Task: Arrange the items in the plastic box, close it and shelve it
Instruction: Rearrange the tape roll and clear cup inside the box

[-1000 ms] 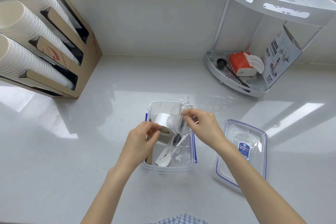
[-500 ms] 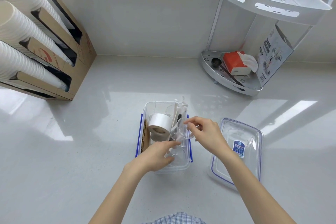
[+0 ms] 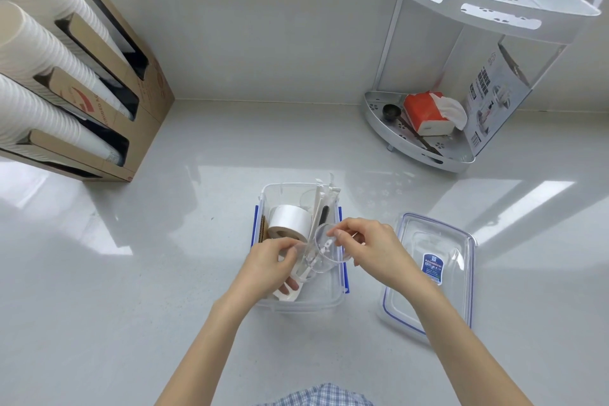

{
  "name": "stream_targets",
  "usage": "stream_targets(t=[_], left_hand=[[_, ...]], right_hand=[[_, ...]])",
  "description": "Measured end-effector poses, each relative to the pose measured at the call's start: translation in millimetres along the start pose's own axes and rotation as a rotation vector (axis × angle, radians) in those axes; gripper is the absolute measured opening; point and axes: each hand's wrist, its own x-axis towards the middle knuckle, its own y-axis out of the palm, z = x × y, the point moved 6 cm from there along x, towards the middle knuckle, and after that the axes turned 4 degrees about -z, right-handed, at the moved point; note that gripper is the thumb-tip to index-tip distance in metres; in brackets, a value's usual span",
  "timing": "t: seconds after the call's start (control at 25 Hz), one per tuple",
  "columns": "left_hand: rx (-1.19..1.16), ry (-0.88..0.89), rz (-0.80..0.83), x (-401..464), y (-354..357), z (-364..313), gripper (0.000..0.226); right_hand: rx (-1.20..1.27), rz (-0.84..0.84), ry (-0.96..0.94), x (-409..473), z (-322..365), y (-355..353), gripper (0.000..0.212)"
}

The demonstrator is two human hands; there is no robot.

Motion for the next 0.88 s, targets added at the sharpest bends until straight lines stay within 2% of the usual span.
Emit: stream_targets(t=[0.16,0.48,0.6,0.8,0.88], left_hand=[[-0.025,-0.035,0.008,-1,-2,1,0.024],[-0.197,-0.059,0.032,-3,-1,-3,0.030],[-0.311,-0.091,0.096,-7,1,-3,0.032],[-0.421,-0.009,0.184,-14,-3,-16,0.033],[-0.306,0.060,0.227,-14,-2,-18,0.040]], right_hand=[[-0.117,0.014,-0.033,1,3,5,0.026],[-0.094,0.038,-0.020,0,4,21,0.030],[-0.063,0.070,0.008,2,0,28,0.032],[-0.050,0.030,0.048,6,-6,29,0.029],[-0.032,0.036,0.077,10,-7,28,0.028]])
